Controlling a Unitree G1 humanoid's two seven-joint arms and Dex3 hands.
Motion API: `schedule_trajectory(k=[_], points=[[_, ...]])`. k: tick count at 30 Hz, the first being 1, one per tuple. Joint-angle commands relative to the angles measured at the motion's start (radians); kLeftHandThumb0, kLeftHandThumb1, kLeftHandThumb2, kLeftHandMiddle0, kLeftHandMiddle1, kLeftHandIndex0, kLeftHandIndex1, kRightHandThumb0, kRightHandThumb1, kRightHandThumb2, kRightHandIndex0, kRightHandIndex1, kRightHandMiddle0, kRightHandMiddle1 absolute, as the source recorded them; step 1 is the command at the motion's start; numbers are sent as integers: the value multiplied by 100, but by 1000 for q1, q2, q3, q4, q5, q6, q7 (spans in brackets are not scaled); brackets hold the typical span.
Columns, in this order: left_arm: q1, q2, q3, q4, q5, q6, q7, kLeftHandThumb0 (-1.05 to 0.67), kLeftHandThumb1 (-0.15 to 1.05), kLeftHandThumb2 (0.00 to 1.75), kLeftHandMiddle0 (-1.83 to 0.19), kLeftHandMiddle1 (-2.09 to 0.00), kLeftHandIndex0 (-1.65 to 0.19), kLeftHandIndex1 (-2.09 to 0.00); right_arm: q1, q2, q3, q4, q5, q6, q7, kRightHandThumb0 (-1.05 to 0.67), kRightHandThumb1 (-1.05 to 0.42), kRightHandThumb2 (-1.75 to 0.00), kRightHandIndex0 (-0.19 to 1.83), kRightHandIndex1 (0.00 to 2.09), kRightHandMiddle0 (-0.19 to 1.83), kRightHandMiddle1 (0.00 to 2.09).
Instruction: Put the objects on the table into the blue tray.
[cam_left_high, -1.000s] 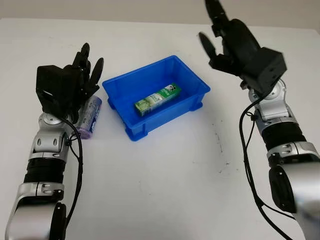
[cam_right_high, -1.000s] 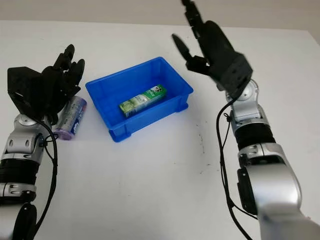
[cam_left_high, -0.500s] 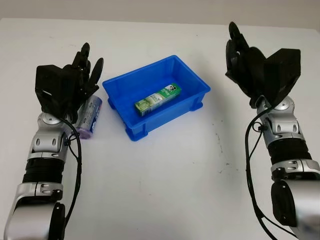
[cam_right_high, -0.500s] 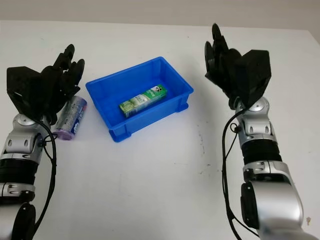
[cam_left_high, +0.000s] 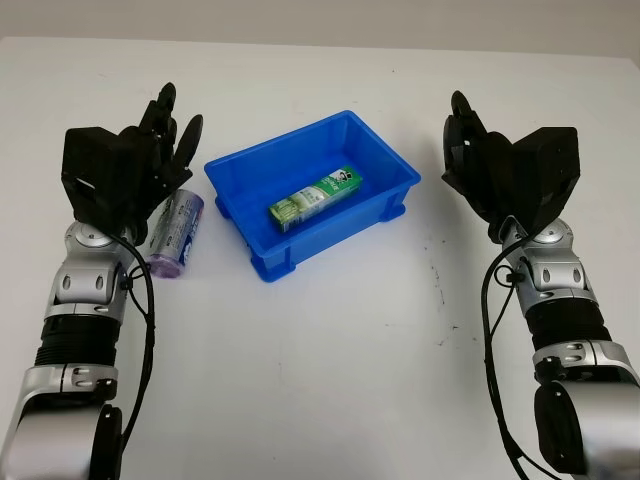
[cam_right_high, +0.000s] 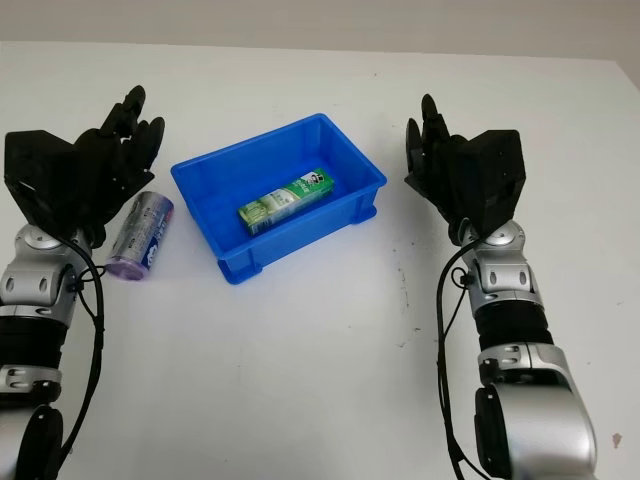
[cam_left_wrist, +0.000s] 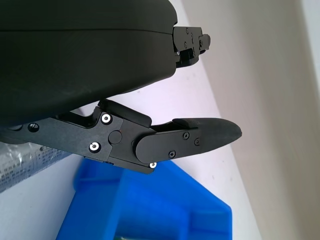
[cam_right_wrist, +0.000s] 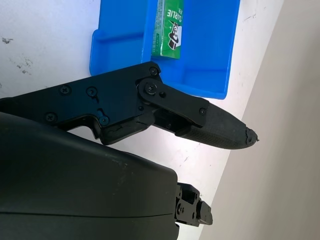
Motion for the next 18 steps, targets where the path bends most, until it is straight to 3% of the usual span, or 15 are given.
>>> schedule_trajectory(k=[1, 5, 10, 18], points=[[14, 59, 26, -29, -19, -16, -45, -68, 105, 48, 15, -4, 14, -4, 17, 3, -8, -22, 0, -8, -6, -74, -105, -80, -19, 0, -19, 0], [-4, 176, 43, -14, -29, -45, -162, -68, 105, 43, 15, -5, 12, -5, 21, 6, -11, -17, 6, -18, 3, -74, -105, -80, -19, 0, -19, 0], [9, 312, 38, -79, 32, -28, -210, -69, 105, 31, 10, -6, 5, -8, 23, 14, -15, -18, 12, -23, 4, -72, -105, -81, -19, 0, -19, 0], [37, 456, 12, -142, 117, -100, -293, -76, 105, 37, 5, -6, 0, -7, 17, 21, -10, -24, 11, 4, -1, -74, -105, -82, -19, 0, -19, 0]])
